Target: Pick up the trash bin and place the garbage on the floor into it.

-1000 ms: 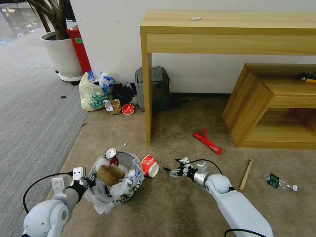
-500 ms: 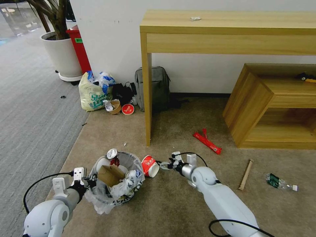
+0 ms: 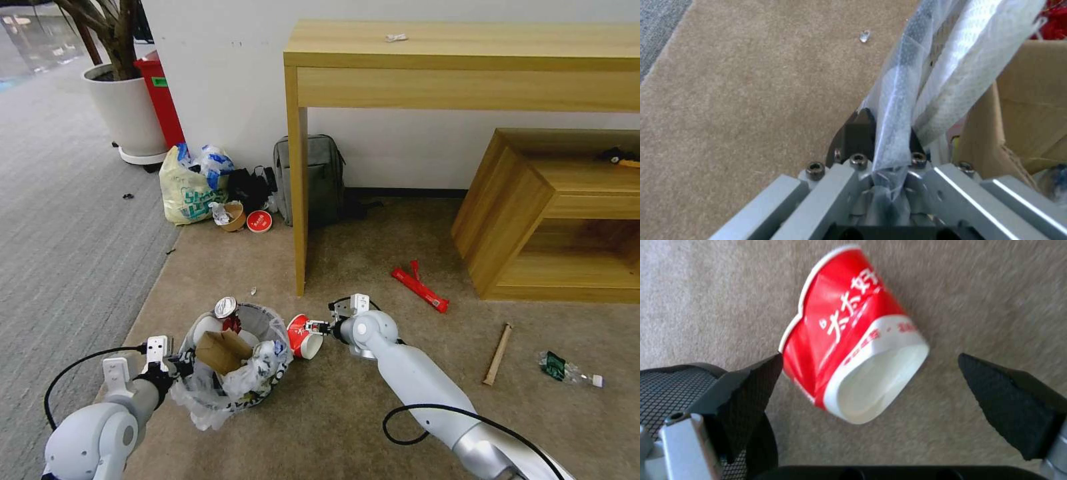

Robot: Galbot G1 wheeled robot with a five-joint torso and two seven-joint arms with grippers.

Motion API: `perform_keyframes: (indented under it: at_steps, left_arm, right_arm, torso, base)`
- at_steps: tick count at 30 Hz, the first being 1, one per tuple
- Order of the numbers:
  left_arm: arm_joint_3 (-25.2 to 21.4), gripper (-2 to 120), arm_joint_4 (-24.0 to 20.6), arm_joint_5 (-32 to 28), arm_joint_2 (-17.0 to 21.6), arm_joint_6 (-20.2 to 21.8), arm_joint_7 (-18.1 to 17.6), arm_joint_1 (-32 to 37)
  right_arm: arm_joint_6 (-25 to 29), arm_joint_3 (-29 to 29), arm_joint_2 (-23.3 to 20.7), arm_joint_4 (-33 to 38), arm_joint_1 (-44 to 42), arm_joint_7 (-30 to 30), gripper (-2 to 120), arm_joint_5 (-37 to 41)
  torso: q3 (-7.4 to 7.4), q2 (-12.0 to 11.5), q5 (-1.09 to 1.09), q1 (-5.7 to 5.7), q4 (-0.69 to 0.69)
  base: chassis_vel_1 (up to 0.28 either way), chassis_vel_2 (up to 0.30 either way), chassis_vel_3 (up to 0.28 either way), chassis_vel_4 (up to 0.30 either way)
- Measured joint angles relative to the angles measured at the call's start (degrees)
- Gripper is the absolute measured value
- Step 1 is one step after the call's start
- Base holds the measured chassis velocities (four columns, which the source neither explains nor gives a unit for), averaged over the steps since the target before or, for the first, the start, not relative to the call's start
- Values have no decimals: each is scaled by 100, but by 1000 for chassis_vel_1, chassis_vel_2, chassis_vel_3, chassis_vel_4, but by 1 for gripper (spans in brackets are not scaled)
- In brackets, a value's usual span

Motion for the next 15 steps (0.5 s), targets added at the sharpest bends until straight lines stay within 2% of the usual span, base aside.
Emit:
perform_keyframes:
  at_steps: [6,9,15]
  left_arm:
    - [-91,0,29,-62,86,-1,24,-50]
    - [-87,0,37,-68,59,0,26,-52]
    - [-81,0,46,-62,24,-1,26,-51]
  right_arm:
    - [-13,-123,198,-336,158,286,100,391]
    - [16,-199,439,-713,322,455,100,613]
    - [110,-253,630,-963,435,495,100,653]
  torso:
    - [0,0,1,0,0]
    - [0,0,1,0,1]
    - [0,0,0,0,0]
  base:
    - [0,0,0,0]
    - [0,0,0,0]
    - [0,0,0,0]
